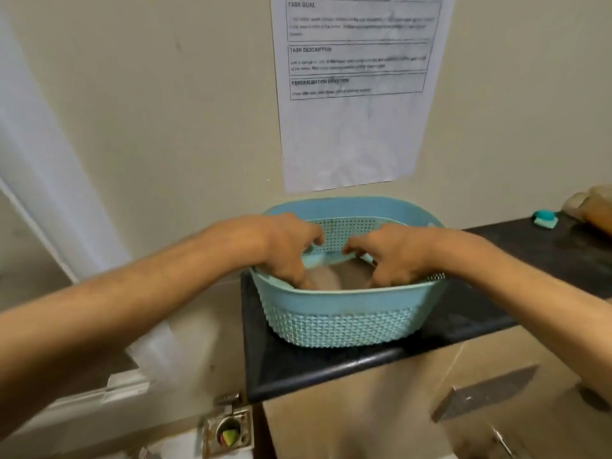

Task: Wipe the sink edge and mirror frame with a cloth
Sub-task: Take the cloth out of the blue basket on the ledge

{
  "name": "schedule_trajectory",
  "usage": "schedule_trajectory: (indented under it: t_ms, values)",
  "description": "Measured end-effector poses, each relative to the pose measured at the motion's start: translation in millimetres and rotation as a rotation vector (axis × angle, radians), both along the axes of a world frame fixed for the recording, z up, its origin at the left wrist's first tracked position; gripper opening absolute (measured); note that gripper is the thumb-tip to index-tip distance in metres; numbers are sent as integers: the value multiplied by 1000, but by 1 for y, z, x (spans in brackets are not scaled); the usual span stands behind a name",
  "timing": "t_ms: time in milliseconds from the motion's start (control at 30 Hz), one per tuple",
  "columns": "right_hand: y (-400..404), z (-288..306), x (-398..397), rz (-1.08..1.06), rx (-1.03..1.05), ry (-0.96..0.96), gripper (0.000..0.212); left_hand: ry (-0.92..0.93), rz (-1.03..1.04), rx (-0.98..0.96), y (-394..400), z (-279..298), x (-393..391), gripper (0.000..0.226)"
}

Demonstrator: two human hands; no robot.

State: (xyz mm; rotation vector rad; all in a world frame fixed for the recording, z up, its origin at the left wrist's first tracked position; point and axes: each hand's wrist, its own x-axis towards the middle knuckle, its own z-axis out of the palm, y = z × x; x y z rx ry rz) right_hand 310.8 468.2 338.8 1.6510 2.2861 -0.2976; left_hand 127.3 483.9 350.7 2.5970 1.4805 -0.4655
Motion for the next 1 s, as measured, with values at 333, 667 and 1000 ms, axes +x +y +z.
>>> schedule_trajectory:
  t_ms: [333,667,1000]
  values:
    - [-32,-4,-4,-23,50,37,98,222,-24,77,-36,-9,4,93]
    - [-42,-2,-2,27,298,148,44,-274,198,56,-27,-4,6,56]
    - [-57,21,8,-45,422,409,42,-897,207,-164,-32,18,-8,29]
